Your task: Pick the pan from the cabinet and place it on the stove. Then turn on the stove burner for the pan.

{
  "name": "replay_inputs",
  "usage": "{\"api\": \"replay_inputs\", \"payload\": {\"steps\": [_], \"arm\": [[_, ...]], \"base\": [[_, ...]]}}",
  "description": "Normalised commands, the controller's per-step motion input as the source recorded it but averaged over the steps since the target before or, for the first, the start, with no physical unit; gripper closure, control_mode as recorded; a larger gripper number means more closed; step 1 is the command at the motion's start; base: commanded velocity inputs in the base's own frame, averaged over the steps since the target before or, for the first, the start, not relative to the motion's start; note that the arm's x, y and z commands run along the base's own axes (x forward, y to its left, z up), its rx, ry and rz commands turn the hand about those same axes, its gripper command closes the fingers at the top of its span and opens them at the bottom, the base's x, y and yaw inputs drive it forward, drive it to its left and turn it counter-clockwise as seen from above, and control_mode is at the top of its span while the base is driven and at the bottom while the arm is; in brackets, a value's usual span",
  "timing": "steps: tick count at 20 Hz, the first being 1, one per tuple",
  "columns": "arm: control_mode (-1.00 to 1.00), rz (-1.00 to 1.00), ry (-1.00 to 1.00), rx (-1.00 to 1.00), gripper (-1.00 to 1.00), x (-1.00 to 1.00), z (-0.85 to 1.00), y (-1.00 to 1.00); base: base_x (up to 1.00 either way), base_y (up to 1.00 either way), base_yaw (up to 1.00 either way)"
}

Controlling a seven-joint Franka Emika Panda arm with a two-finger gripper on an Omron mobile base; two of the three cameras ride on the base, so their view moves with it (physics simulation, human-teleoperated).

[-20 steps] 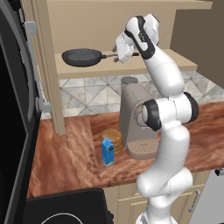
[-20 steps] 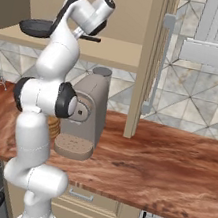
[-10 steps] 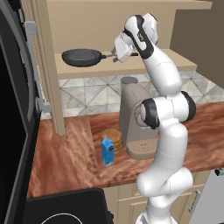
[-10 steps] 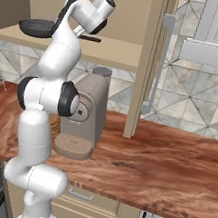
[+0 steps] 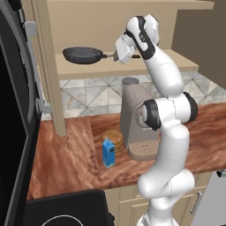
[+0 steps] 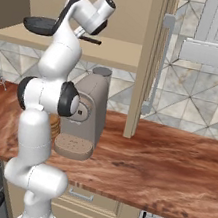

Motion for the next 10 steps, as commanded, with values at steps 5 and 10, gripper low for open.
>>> {"api": "replay_inputs", "payload": {"steps": [5,10], "arm": [[-1.0,0.0,-0.14,0.06,1.0,-0.04,-0.05,0.0],[-1.0,0.0,-0.3,0.0,1.0,-0.15,-0.01,0.0]], "base": [[0.0,0.0,0.0],[0.0,0.0,0.0]]}}
